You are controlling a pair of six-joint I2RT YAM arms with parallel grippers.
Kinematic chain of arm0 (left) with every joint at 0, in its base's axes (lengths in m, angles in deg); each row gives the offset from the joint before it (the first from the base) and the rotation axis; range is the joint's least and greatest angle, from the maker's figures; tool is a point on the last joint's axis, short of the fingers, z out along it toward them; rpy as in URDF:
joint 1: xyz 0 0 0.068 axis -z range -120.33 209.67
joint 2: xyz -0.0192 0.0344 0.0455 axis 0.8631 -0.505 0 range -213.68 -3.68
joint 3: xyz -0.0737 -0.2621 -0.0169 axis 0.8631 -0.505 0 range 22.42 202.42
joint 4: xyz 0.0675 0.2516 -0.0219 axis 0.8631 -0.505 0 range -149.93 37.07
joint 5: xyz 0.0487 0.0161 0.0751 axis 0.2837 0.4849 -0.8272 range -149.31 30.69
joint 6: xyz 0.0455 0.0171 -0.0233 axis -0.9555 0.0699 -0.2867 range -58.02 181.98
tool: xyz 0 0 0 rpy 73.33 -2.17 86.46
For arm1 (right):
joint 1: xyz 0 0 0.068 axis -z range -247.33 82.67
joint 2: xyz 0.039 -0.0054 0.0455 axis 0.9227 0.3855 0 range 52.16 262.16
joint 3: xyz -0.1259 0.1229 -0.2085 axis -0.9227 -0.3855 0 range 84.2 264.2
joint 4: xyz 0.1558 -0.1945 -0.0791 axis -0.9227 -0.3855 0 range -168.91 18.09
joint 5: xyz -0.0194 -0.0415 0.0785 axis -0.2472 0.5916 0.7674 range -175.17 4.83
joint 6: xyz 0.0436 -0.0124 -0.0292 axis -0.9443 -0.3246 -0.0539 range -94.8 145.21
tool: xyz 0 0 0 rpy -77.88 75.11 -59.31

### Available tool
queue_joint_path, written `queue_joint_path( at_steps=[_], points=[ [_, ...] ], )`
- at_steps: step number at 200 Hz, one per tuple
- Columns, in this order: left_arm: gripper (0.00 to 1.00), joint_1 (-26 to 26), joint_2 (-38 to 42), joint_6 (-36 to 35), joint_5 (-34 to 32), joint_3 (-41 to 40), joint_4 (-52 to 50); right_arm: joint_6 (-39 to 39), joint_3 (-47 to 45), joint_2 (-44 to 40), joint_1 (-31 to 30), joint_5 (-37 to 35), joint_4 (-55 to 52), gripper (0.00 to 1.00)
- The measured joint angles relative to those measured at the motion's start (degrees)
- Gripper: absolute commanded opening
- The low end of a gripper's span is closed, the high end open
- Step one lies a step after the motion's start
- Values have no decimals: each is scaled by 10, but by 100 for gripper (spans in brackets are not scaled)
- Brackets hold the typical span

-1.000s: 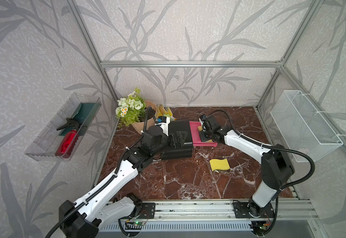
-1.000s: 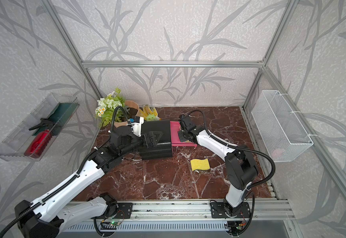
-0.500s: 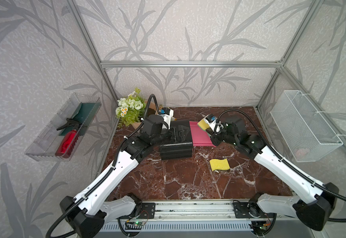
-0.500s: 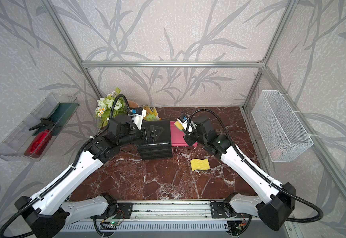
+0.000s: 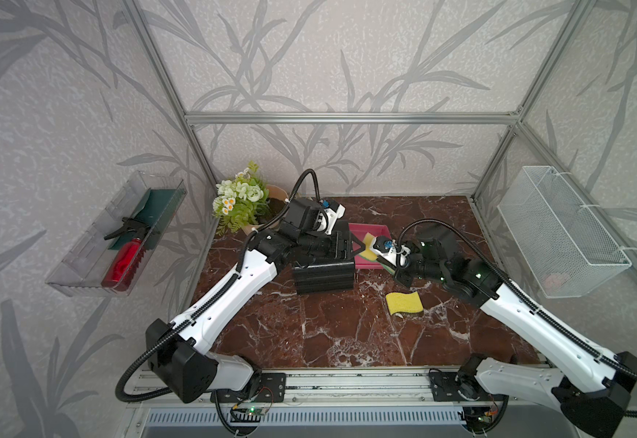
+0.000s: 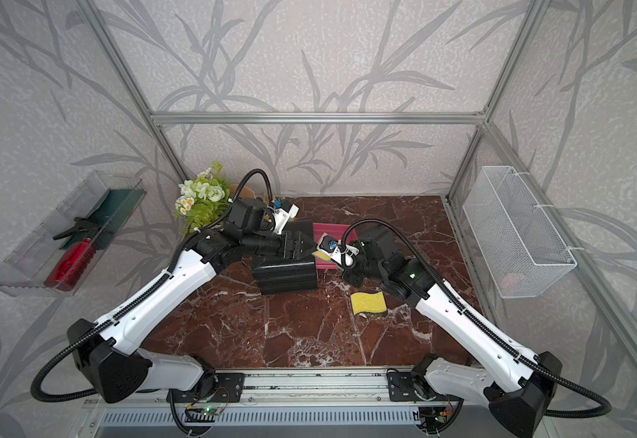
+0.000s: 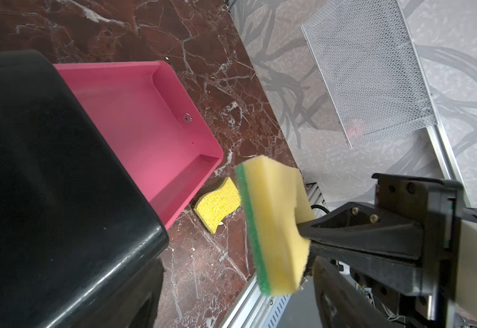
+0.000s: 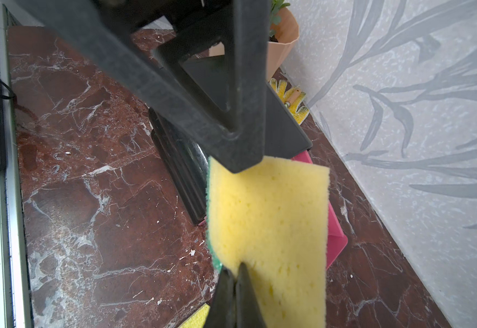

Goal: Take the sponge out of the drawer
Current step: Pick up the sponge from the drawer.

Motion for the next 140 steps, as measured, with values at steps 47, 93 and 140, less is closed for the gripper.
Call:
queue_joint_path(
  at_steps=[47,93,140],
  points=[
    [64,0,-2,23,30,-5,26,10,0,4,-12,0,-2,0],
    [45,0,-11,33,42,-12,41,12,1,7,-24,1,3,0],
    [0,-2,-11,34,37,-28,52,12,3,18,-32,-1,7,0]
  ],
)
